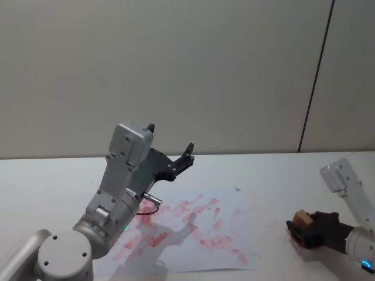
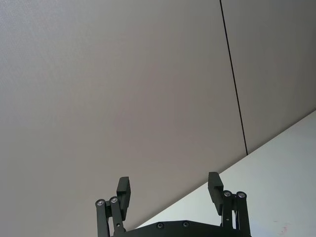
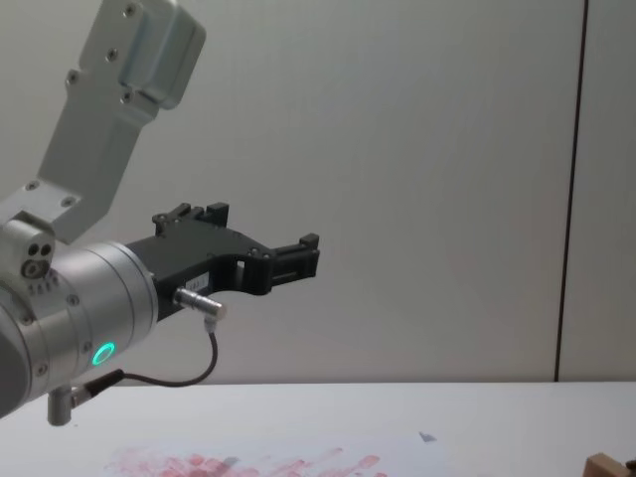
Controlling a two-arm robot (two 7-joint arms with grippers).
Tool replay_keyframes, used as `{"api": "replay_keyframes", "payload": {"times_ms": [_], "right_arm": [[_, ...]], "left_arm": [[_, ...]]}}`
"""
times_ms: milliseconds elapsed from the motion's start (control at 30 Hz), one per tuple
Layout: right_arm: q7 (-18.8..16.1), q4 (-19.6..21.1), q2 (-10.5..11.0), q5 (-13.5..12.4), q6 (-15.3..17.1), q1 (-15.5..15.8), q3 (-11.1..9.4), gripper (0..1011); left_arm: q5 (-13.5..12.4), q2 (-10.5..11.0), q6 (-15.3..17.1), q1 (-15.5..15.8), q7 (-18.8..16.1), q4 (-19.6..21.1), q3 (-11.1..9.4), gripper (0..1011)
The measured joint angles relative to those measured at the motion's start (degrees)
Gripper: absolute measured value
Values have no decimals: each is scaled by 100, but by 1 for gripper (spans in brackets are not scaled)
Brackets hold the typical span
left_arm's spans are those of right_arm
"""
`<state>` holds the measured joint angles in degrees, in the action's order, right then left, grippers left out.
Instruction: Use the one hand to pick up the stamp and affix it onto the A4 paper.
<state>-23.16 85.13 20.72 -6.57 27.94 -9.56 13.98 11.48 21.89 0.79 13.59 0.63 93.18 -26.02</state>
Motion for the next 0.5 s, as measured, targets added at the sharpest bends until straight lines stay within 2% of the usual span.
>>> {"api": "replay_keyframes", "payload": {"times_ms": [133,333,367,500], "right_arm": [[-4,-21,-8,18,-4,-12,12,526],[-7,-37,-16,32,-8,-20,20,683],[-8,-41,-17,35,-9,-22,22,750],[-11,-49,-19,41,-12,-26,26,840]], "left_arm": [[0,0,0,0,0,0,0,1001],[0,0,0,0,0,0,0,1001],[0,0,0,0,0,0,0,1001],[0,0,0,0,0,0,0,1001]]}}
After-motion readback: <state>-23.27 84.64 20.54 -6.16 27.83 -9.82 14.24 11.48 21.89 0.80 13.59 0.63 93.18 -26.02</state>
